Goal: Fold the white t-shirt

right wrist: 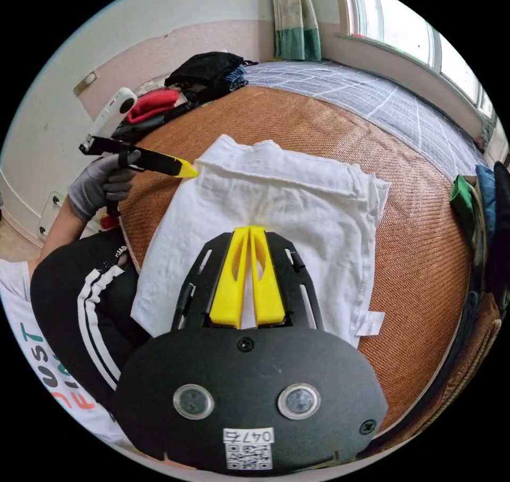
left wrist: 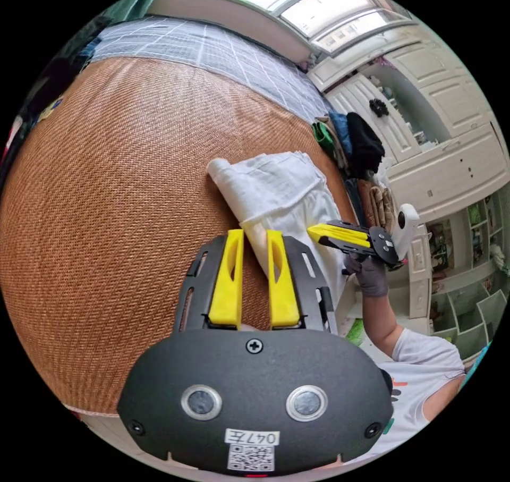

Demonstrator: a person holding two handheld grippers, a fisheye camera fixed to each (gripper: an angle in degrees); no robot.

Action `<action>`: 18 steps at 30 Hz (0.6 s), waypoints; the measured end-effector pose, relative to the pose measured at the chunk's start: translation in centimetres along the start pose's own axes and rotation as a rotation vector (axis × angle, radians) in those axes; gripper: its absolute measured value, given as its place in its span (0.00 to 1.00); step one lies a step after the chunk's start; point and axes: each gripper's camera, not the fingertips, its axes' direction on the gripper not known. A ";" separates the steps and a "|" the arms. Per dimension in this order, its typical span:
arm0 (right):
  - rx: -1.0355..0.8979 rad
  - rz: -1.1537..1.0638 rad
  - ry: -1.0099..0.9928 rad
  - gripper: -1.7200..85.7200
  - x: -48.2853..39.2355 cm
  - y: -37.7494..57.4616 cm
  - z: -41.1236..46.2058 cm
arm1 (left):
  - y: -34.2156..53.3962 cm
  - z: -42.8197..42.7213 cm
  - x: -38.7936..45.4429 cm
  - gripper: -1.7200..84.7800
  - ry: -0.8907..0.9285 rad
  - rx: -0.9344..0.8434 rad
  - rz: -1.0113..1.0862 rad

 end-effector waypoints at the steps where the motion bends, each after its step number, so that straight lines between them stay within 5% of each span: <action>1: 0.006 0.012 -0.029 0.01 1.2 0.1 -0.8 | 0.0 -0.5 -0.5 0.16 0.065 0.037 -0.014; 10: -0.036 0.171 -0.130 0.01 11.9 3.8 -1.2 | -0.5 -1.2 0.4 0.13 0.193 0.120 -0.078; 18: 0.092 0.239 -0.171 0.01 14.8 6.2 -3.3 | 1.2 -5.0 12.3 0.07 0.156 0.234 0.178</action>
